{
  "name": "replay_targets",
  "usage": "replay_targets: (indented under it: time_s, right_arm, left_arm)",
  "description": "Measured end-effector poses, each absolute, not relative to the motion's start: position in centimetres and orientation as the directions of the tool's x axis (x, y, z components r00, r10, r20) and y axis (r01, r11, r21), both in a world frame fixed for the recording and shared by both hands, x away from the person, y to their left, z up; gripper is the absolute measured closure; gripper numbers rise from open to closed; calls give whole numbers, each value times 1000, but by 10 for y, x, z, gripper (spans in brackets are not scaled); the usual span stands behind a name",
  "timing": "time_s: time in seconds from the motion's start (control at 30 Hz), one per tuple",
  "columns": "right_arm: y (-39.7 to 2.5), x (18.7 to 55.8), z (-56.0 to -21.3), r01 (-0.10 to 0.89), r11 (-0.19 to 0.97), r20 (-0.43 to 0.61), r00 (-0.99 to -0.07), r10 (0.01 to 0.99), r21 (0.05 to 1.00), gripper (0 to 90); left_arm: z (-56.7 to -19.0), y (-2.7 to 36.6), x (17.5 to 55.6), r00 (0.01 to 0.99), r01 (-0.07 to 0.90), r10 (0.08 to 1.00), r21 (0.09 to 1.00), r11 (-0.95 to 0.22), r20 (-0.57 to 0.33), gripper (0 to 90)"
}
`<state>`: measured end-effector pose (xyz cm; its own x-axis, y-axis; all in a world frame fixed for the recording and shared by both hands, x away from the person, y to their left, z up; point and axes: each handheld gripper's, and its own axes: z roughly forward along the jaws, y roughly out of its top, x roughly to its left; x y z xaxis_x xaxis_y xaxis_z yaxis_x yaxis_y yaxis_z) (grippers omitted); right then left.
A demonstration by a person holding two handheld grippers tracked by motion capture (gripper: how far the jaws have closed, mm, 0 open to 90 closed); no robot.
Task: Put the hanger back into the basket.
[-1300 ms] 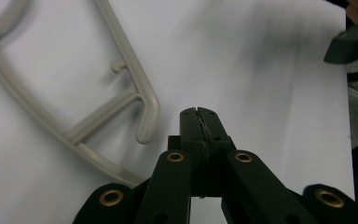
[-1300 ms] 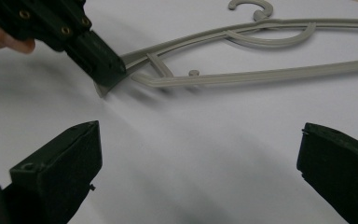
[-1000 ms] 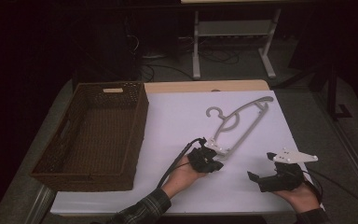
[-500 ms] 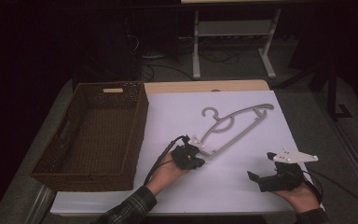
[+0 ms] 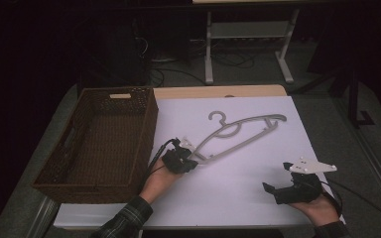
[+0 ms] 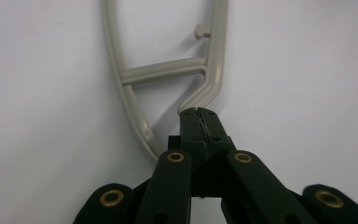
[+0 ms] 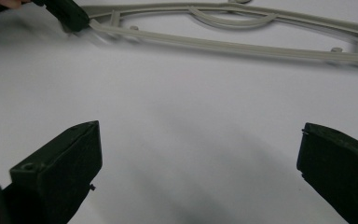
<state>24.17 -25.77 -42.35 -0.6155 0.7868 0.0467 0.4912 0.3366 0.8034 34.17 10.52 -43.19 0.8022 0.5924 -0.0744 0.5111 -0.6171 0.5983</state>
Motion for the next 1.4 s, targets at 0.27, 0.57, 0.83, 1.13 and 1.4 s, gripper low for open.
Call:
replay_targets:
  time_s: [0.27, 0.57, 0.83, 1.13, 1.4]
  right_arm:
    - [-257, 248, -426, 502, 356, 46, -625, 779, 788, 29]
    - [-254, 291, -421, 556, 390, 39, -608, 793, 734, 171]
    - [-261, 353, -420, 612, 350, 59, -547, 835, 709, 448]
    - [-258, 416, -424, 660, 325, 63, -492, 868, 677, 742]
    - [-256, 462, -424, 698, 336, 11, -442, 897, 633, 898]
  left_arm:
    - [-429, 118, 345, 769, 530, 635, 629, -568, -74, 900]
    - [-415, 123, 322, 787, 494, 603, 717, -492, -128, 635]
    - [-415, 129, 305, 792, 461, 599, 761, -456, -121, 372]
    - [-418, 127, 302, 794, 442, 598, 777, -448, -107, 264]
    - [-418, 128, 302, 800, 426, 592, 790, -440, -101, 218]
